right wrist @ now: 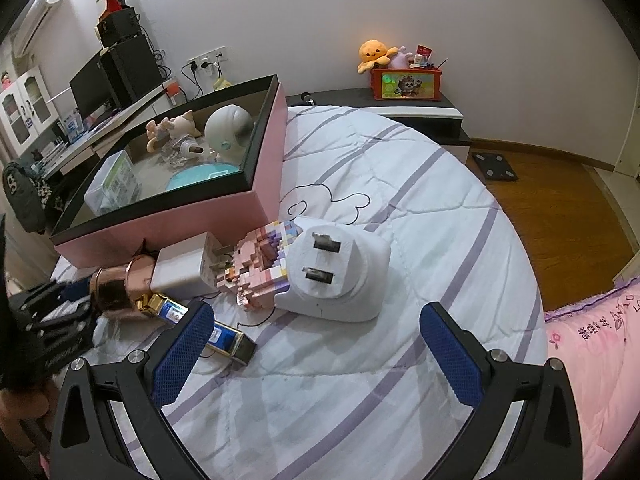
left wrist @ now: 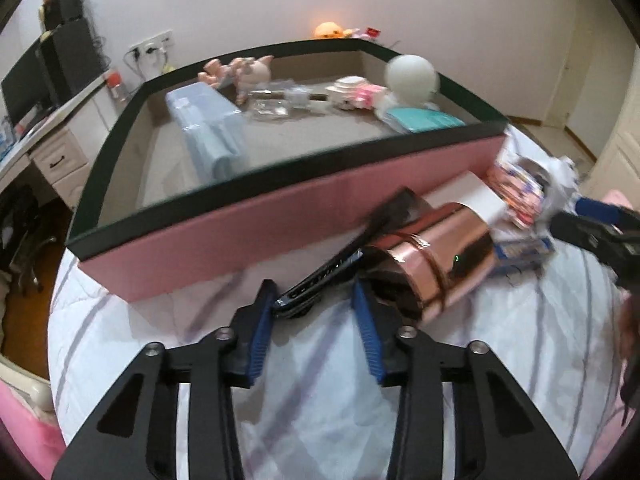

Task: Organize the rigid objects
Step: 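Grasp the black hair clip with the left tool while the right tool reaches the white plug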

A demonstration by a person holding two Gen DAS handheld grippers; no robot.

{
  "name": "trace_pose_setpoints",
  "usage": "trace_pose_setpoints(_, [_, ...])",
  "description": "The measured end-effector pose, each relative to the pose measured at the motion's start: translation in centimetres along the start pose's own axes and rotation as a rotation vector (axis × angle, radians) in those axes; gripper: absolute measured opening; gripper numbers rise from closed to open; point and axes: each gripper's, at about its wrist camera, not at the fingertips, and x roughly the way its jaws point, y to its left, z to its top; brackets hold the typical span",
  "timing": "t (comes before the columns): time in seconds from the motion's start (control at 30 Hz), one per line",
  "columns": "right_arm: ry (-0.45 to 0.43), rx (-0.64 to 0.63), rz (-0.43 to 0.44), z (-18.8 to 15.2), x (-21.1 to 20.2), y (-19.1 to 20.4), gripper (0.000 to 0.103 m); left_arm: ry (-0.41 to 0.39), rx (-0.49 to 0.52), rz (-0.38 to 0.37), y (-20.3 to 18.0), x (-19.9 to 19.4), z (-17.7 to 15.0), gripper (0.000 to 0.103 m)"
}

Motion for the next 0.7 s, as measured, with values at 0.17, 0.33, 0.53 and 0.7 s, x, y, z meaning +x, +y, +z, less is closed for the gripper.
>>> trace_pose_setpoints(0.17, [-0.001,0.007,-0.002,0.2,0.2,-0.4,0.103,-0.019,-0.011,0.027,0.2,0.0,-0.1,0.053])
trace_pose_setpoints(0.33, [-0.005,0.007,0.002,0.3,0.2,-0.4,0.103,-0.013,-0.016,-0.011,0.5,0.2,0.0,0.039])
trace_pose_setpoints(0.53, [-0.003,0.006,0.004,0.4,0.4,-0.4,0.103,-0.007,0.06,-0.054,-1.5,-1.4,-1.3,0.021])
trace_pose_setpoints(0.7, [-0.006,0.005,0.005,0.4,0.1,-0.5,0.103,-0.046,0.079,0.059,-0.9,-0.6,-0.5,0.075])
